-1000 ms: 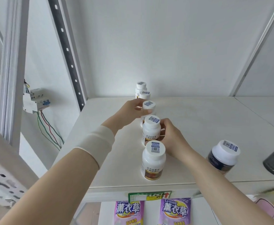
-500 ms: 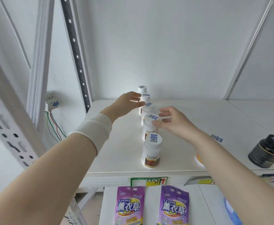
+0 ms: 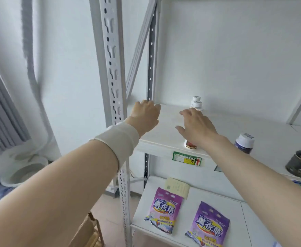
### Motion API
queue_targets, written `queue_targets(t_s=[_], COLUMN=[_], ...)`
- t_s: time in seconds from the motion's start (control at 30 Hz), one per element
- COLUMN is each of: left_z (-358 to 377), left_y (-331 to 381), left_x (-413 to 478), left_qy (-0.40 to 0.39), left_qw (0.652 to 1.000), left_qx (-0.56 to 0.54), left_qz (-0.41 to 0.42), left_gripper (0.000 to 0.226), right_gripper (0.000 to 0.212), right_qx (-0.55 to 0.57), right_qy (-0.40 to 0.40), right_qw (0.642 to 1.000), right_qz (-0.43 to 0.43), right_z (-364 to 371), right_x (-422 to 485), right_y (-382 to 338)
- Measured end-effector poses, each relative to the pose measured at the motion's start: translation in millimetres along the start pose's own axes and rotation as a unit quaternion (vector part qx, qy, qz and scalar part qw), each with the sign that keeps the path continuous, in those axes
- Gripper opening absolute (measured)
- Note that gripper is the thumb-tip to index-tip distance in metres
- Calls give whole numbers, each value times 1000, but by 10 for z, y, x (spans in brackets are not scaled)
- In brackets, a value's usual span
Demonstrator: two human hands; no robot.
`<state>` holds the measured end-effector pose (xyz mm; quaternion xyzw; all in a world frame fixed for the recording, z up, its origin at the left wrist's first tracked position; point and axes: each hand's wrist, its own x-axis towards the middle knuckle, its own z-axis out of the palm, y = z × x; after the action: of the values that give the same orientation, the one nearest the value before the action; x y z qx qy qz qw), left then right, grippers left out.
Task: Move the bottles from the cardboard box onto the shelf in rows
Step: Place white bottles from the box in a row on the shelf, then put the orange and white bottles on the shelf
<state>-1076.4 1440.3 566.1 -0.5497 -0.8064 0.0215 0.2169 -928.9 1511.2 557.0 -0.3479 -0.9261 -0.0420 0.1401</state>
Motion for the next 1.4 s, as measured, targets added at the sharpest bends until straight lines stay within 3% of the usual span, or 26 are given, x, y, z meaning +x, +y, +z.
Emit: queue_targets(t_s=[0.27,0.57,0.83,1.13,1.3,1.4], left_z=[283,1491,2837,4275,5049,5542], left_y=[-909,-2445,-2794,-2687,-2606,-2609], left_x=[-1163,-2888,-4099,-4319,-4441,-4546], left_qy=[-60,-181,-327,-454,-481,-479], left_qw=[995,943,849,705,620,599], left_qx=[22,-59,-157,-259,-311,-318], left_qz=[-82,-271,-384,-480,-536,-558], left_gripper=[38,31,38,39,45,46], right_gripper=[50,51,49,41,46,55], right_qx=[-1,34,-16,-65,-63,-54], right_qy=[-36,-200,-327,-443,-500,-527], right_qw=[992,955,899,817,765,743], right_qz=[-117,-215,-291,-364,-401,-409], right_z=[352,1755,3022,4456,5308,5877], right_x=[-270,-358,-467,-127,-22,-45], right_y=[-1196,-3241,-4233,-4624,-4822,-4987])
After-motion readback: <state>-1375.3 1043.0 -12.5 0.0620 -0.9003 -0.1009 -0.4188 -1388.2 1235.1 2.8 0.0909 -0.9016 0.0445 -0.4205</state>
